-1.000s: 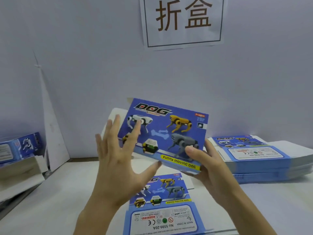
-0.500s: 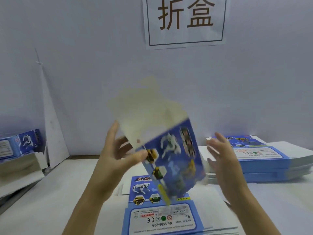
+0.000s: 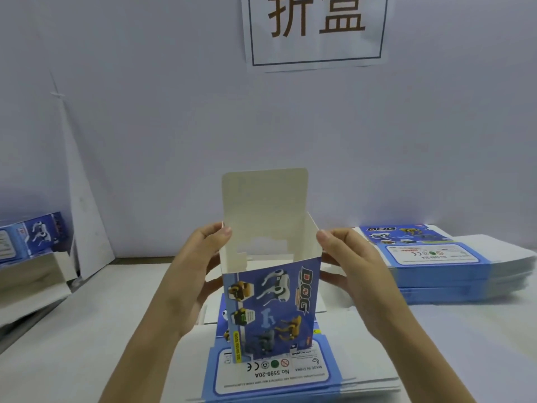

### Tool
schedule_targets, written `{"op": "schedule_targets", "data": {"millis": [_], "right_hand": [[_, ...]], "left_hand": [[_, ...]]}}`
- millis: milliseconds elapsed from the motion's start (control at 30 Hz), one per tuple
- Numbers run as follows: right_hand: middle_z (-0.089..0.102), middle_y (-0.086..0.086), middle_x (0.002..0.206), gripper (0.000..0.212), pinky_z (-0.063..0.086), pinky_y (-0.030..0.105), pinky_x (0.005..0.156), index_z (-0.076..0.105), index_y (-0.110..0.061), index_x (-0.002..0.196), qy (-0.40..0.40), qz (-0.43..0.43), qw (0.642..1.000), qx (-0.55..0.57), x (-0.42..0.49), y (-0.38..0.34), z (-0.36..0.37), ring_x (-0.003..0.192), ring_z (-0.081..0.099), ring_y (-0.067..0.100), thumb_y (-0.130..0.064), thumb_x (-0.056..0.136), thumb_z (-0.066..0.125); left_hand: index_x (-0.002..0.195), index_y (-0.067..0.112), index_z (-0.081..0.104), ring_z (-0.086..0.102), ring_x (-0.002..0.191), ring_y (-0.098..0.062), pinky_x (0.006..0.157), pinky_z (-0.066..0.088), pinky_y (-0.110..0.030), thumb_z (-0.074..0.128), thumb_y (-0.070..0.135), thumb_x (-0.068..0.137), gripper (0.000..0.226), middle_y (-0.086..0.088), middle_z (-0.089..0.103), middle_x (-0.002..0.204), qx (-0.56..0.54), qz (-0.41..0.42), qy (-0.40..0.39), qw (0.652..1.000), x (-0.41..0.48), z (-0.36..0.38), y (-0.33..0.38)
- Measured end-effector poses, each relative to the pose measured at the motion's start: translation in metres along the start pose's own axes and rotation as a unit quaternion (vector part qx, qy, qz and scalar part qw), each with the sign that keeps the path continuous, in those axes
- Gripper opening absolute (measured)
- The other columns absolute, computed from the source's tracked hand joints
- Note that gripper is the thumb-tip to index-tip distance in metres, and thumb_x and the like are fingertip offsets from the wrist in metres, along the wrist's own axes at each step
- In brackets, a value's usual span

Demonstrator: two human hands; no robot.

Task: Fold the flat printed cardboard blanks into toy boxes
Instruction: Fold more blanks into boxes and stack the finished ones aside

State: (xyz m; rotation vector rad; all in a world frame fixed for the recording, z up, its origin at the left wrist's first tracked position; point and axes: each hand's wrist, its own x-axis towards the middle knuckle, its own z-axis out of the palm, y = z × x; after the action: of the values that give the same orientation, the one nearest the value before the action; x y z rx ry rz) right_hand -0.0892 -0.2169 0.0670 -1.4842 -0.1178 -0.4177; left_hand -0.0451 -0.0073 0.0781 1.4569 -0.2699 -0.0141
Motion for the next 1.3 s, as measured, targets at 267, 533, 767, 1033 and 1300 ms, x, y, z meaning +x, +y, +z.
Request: {"op": "schedule_targets", "data": {"millis": [267,533,767,1033,1300], "right_hand": [[0.043,-0.026,0.137,0.038,0.047,0.009,0.084,0.035,-0.054,0.134,-0.012,-0.169,0.959,-0.226,-0.002,0.007,0.001,0.116,0.049,-0.012,-0.049,0.097,0.042],[0.046,-0.029,0.131,0.037,0.042,0.014,0.1,0.045,-0.037,0.129,0.079,-0.34,0.885,-0.308,0.001,0.026,-0.002,0.124,0.043,-0.014,-0.031,0.094,0.035],[0.052,-0.025,0.125,0.03,0.048,0.046,0.1,0.054,-0.033,0.121,0.162,-0.316,0.9,-0.252,0.0,0.049,-0.003,0.123,0.048,-0.003,-0.031,0.094,0.041],[0.051,-0.025,0.132,0.034,0.054,0.017,0.079,0.062,-0.034,0.117,0.125,-0.186,0.971,-0.083,-0.006,0.068,0.018,0.132,0.043,0.009,-0.044,0.088,0.049],[0.038,-0.002,0.151,0.047,0.029,0.037,0.114,0.042,-0.026,0.139,0.156,-0.328,0.891,-0.272,-0.001,0.044,0.005,0.141,0.031,0.013,-0.031,0.093,0.039]], "left_hand": [[0.116,0.025,0.061,0.065,0.103,-0.022,0.076,0.053,-0.035,0.059,0.051,0.069,0.053,0.001,0.072,0.105,-0.01,0.006,0.0,1.0,0.004,-0.002,-0.005],[0.114,0.027,0.061,0.065,0.102,-0.018,0.078,0.054,-0.035,0.054,0.045,0.079,0.04,0.007,0.073,0.1,-0.007,0.014,-0.021,1.0,0.008,-0.01,-0.006],[0.113,0.031,0.064,0.067,0.101,-0.02,0.074,0.055,-0.033,0.053,0.049,0.075,0.043,0.002,0.072,0.105,-0.026,0.022,-0.038,0.999,0.01,-0.009,-0.009],[0.121,0.03,0.058,0.069,0.101,-0.02,0.084,0.054,-0.04,0.046,0.047,0.092,0.036,0.003,0.072,0.109,-0.009,0.032,-0.028,0.999,0.01,0.002,-0.014],[0.117,0.03,0.059,0.062,0.109,-0.019,0.085,0.052,-0.038,0.057,0.056,0.068,0.056,0.004,0.071,0.108,-0.03,0.022,-0.003,0.999,0.011,-0.006,-0.014]]}}
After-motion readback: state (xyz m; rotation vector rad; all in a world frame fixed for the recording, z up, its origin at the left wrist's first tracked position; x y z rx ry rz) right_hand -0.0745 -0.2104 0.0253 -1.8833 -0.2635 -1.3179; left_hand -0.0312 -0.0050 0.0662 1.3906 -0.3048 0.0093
